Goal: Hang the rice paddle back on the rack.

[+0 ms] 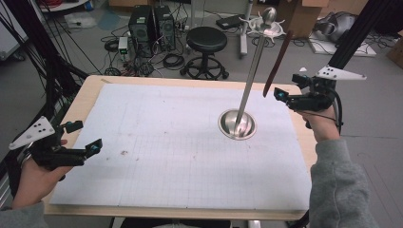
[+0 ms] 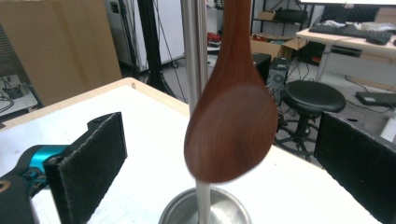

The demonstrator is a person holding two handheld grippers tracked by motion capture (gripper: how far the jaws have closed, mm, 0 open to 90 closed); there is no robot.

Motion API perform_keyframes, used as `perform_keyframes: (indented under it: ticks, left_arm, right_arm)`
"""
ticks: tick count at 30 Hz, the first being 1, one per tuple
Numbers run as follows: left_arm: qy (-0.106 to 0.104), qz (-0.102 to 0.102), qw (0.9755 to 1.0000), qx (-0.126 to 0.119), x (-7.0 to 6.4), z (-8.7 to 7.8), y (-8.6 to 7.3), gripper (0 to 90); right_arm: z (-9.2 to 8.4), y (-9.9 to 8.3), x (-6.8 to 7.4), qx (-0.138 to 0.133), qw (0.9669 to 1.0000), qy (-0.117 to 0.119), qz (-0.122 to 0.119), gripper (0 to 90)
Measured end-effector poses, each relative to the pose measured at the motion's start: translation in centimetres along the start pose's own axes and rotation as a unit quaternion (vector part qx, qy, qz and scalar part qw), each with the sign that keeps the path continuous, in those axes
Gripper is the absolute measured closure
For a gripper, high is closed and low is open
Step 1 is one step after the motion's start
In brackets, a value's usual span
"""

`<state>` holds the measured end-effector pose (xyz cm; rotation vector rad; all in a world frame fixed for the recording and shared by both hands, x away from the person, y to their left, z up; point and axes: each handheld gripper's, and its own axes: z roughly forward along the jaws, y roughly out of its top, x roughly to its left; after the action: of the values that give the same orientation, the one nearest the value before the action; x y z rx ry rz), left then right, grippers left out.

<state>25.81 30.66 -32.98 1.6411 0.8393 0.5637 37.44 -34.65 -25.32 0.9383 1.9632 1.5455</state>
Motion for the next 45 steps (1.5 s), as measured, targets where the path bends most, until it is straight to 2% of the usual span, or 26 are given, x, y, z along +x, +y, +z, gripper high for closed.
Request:
perform_keyframes:
  ticks: [3,9,13,19,22,24,25,27,30,36,40,45]
  left_arm:
    - [0.0,-0.001,1.0,-0.002,0.1,0.1,0.1,1.7]
    - [0.004,-0.007,0.9999,-0.008,0.6,0.0,0.2,1.7]
    - [0.004,-0.009,0.9999,-0.013,0.9,0.1,0.3,1.8]
    - [-0.017,-0.006,0.9994,-0.029,1.2,0.2,0.3,1.7]
    - [-0.015,-0.006,0.9994,-0.03,1.4,0.3,0.4,1.7]
    - [-0.015,-0.008,0.9994,-0.029,1.5,0.4,0.3,1.7]
    - [-0.015,-0.008,0.9995,-0.027,1.6,0.4,0.3,1.8]
    - [-0.013,-0.009,0.9996,-0.025,1.6,0.7,0.2,1.7]
    - [-0.014,-0.01,0.9996,-0.023,1.7,0.9,0.2,1.8]
    - [-0.013,-0.013,0.9996,-0.022,1.8,1.1,0.0,1.7]
    - [-0.013,-0.013,0.9996,-0.019,1.8,1.2,-0.1,1.7]
    - [-0.011,-0.012,0.9997,-0.017,1.9,1.3,-0.3,1.7]
  right_arm:
    - [-0.2,-1.0,0.3,0.007,0.9999,-0.012,0.003,1.2]
    - [-0.7,-3.0,0.8,0.011,0.9995,-0.015,0.024,1.2]
    - [-0.9,-4.1,1.2,0.017,0.9994,-0.018,0.024,1.1]
    - [-1.3,-5.7,2.3,0.027,0.9987,-0.036,0.023,1.2]
    - [-1.5,-6.7,2.6,0.026,0.9984,-0.041,0.029,1.2]
    - [-1.7,-7.3,2.7,0.019,0.9982,-0.031,0.047,1.2]
    - [-1.8,-7.6,2.8,0.012,0.9976,-0.023,0.064,1.1]
    - [-2.0,-8.0,3.1,0.002,0.9972,-0.018,0.072,1.2]
    - [-2.2,-8.6,3.5,0.002,0.9972,-0.015,0.074,1.2]
    - [-2.7,-9.6,4.0,0.011,0.9979,-0.019,0.061,1.2]
    - [-2.9,-10.3,3.9,0.015,0.9978,-0.003,0.065,1.2]
    - [-3.3,-11.1,4.2,0.015,0.9981,-0.007,0.059,1.2]
